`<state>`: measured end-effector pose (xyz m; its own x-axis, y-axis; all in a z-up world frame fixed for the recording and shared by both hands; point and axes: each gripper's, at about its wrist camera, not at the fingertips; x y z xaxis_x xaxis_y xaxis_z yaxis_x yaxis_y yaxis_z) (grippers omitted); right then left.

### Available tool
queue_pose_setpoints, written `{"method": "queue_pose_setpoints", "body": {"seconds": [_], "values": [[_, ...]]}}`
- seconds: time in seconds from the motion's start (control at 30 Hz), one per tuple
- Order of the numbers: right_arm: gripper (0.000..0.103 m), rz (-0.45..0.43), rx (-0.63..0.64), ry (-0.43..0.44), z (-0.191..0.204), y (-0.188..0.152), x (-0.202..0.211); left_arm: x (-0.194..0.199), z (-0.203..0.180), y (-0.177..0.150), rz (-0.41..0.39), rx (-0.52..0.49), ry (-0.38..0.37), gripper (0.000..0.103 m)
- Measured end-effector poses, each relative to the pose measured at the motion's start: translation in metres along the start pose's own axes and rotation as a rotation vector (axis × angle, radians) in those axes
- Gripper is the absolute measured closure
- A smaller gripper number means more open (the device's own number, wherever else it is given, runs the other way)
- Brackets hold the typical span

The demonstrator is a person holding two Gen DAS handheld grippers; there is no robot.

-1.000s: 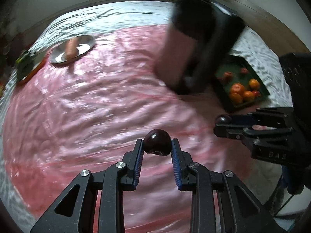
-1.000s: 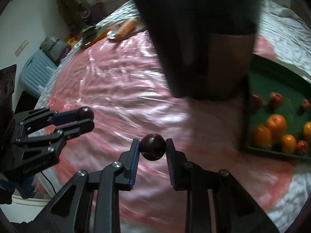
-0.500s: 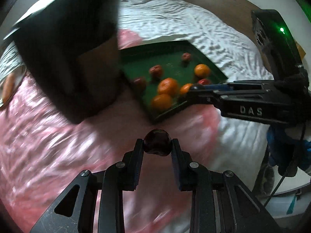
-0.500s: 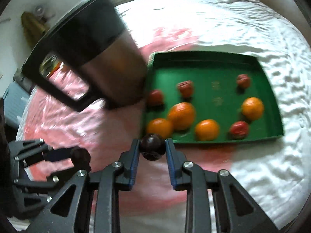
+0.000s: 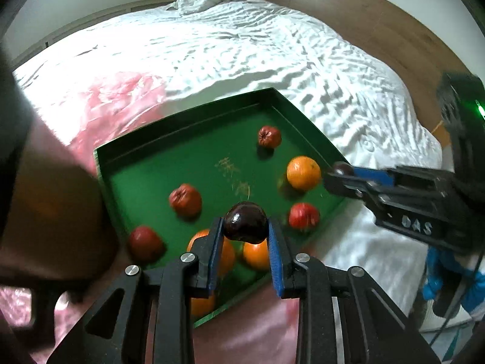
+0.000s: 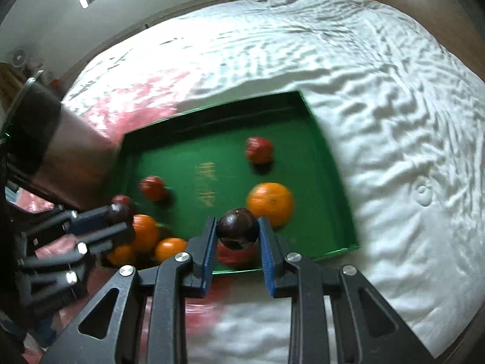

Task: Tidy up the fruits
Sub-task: 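Carry both held plums over the green tray, then open the right gripper over the tray while the left gripper releases its plum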

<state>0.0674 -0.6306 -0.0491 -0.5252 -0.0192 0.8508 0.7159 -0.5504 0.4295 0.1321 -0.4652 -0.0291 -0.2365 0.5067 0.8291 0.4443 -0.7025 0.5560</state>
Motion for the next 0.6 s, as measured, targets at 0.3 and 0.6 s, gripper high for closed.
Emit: {"method": "queue_pose_setpoints", "body": {"seconds": [0.3,0.6], "values": [[0.058,0.064,0.022,-0.040,-0.032,0.009,-0.033,-0.058,-0.006,0.021,0.071,-0.009,0.032,0.079],[0.058,0.100,0.066,-0.030,-0.044,0.008,-0.049,-0.078,-0.013,0.023,0.098,-0.009,0.059,0.079]]}}
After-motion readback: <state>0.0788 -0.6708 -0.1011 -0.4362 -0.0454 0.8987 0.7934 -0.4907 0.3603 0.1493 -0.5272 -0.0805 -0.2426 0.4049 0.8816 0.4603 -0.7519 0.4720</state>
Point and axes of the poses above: each gripper's, at about its wrist camera, not at the fingertips, and x roughly against the way its jaws point, z to its left, y to its top, and after that the axes turned 14 degrees about -x, right-handed
